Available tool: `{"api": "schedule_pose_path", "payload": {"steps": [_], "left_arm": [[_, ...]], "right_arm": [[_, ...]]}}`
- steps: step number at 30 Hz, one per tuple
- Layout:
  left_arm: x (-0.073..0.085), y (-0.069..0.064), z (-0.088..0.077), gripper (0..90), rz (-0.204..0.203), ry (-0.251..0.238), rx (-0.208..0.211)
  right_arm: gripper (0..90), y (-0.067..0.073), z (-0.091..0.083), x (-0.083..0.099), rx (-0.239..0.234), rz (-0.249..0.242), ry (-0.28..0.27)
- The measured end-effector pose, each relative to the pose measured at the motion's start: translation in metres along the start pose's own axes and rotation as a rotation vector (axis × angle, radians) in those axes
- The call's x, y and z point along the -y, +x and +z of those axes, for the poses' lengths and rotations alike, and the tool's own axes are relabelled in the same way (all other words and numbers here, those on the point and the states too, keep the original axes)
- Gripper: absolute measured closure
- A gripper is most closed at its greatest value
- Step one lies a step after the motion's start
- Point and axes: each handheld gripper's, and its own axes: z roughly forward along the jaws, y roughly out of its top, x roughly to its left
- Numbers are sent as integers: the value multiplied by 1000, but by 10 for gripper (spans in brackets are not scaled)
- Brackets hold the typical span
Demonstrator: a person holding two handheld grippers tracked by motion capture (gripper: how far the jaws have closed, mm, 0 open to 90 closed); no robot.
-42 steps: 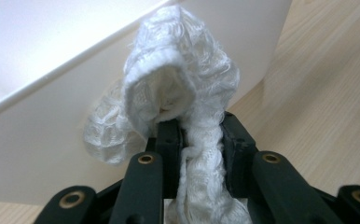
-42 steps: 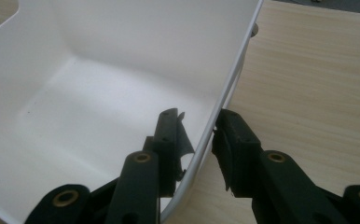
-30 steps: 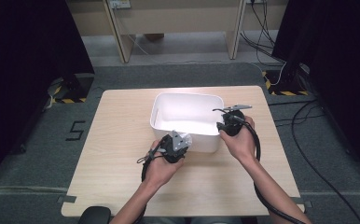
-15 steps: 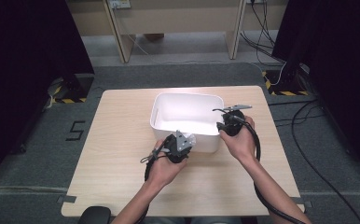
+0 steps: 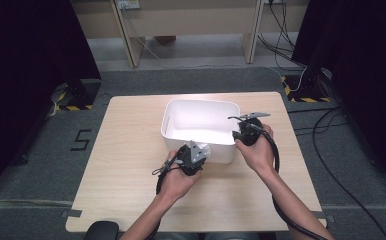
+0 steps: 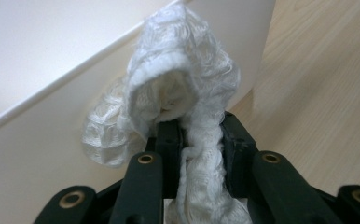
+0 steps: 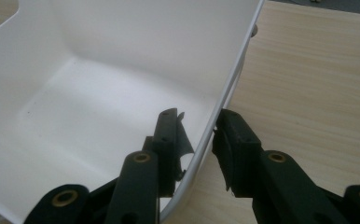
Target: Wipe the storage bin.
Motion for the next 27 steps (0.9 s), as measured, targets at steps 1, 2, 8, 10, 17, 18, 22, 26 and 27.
{"api": "schedule_pose_path", "payload": {"steps": [1,2,8,10,17,18,22,26,27], "left_arm": [[0,0,1,724,1,2,0],[1,0,1,725,1,4,1],[3,-2,5,725,7,18,4],[4,-2,7,725,7,21,5],[8,-4,12,725,7,35,7],[8,-4,13,724,2,34,8],[10,-5,16,725,4,41,10],[11,-4,18,725,7,50,11],[11,-5,19,725,3,49,10]], "right_arm": [[702,0,0,0,0,-1,-1],[701,0,0,0,0,0,0],[700,0,0,0,-1,0,-1],[701,0,0,0,-1,0,-1],[700,0,0,0,-1,-1,-1],[700,0,0,0,-1,-1,-1],[699,0,0,0,1,-1,0],[698,0,0,0,0,-1,-1],[698,0,0,0,0,-2,0]]}}
